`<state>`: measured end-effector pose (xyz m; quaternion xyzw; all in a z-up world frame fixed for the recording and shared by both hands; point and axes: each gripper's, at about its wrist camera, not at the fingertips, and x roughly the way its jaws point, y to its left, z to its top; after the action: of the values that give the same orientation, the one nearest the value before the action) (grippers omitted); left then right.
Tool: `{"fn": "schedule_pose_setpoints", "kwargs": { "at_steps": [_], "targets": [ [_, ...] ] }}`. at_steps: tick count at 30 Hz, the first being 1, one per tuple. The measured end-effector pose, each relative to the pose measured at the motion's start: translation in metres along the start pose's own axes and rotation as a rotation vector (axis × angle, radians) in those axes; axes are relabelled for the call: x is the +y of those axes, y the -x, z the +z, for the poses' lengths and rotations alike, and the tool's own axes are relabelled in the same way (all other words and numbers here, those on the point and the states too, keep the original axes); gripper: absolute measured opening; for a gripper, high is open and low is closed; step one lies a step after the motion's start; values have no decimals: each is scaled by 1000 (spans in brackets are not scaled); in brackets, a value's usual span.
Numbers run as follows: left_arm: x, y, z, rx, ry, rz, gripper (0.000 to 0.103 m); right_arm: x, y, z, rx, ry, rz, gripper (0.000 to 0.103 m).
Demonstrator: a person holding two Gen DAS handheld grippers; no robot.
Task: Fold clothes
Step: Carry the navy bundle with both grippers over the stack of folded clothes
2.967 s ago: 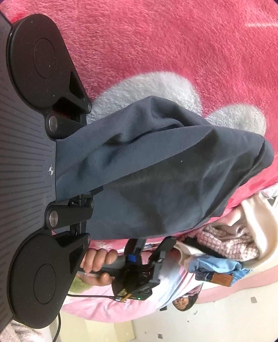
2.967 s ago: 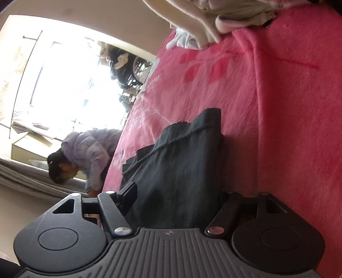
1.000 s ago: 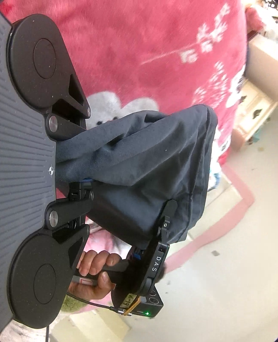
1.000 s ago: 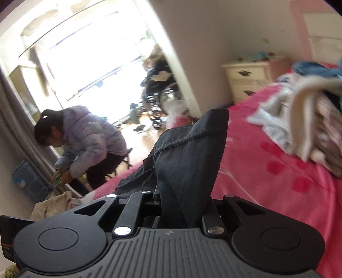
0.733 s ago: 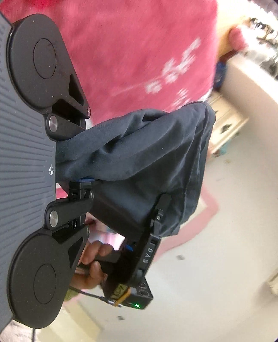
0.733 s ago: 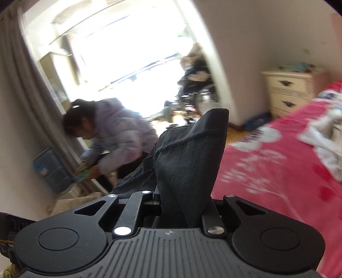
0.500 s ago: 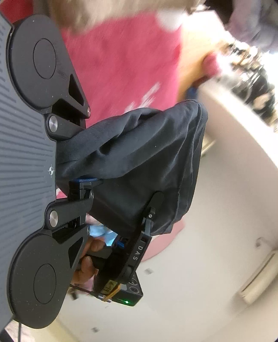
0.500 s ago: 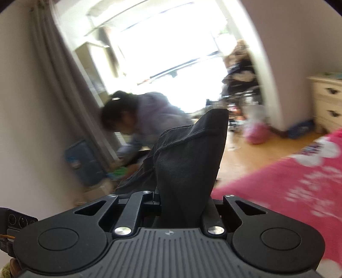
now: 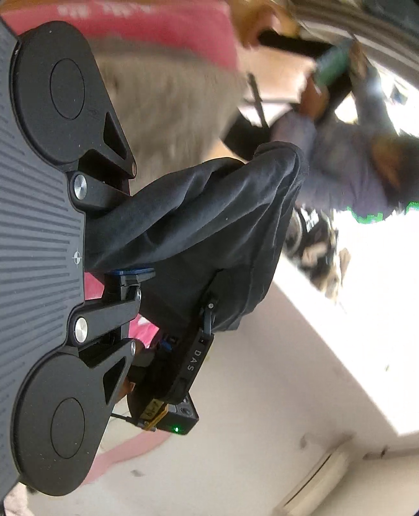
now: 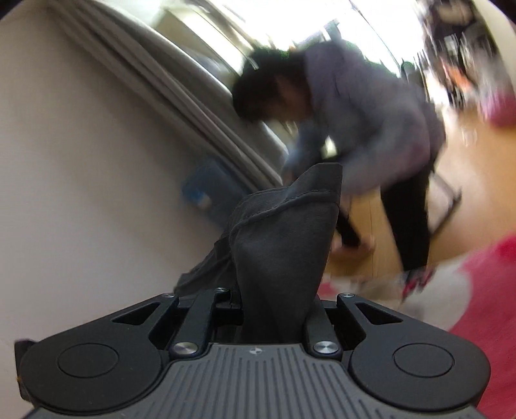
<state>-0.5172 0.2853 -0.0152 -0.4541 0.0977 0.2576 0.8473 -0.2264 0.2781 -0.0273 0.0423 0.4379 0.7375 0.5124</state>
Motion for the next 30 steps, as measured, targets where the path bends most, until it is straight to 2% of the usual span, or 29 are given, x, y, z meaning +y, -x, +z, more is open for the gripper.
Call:
{"fn": "schedule_pose_setpoints", "kwargs": {
  "at_steps": [2, 5, 7, 8, 9, 11, 13, 15, 16, 18, 20, 24, 27, 30],
  "targets": [
    [25, -7, 2, 25, 41, 65, 10, -15, -29, -5, 71, -43, -24, 15],
    [49, -18, 11, 46, 58, 158, 10, -31, -45, -8, 102, -68, -50, 17],
    [57, -21, 12, 54, 67, 159, 10, -42, -45, -5, 116, -113, -26, 22],
    [60, -21, 13, 63, 76, 155, 11, -47, -42, -5, 124, -125, -19, 29],
    [64, -17, 13, 70, 85, 153, 11, -51, -38, -3, 128, -131, -11, 34],
    [68, -18, 15, 88, 103, 158, 13, -57, -21, -2, 124, -130, -9, 51],
    [69, -19, 17, 95, 113, 161, 16, -63, 2, -7, 88, -134, 10, 58],
    [74, -17, 21, 94, 121, 166, 29, -71, 29, -9, 45, -152, 31, 62],
    [76, -14, 23, 90, 127, 168, 30, -79, 43, -11, 33, -175, 33, 64],
    [78, -5, 20, 89, 139, 166, 32, -88, 64, -19, 29, -201, 29, 64],
    [79, 2, 16, 100, 147, 165, 35, -93, 74, -33, 73, -216, 16, 65],
    [72, 11, 6, 132, 136, 156, 46, -95, 71, -63, 171, -253, -2, 65],
    [70, 17, -1, 143, 146, 155, 47, -91, 69, -81, 200, -266, -37, 64],
    [68, 23, -8, 137, 150, 161, 48, -86, 64, -86, 223, -274, -64, 57]
  ]
}}
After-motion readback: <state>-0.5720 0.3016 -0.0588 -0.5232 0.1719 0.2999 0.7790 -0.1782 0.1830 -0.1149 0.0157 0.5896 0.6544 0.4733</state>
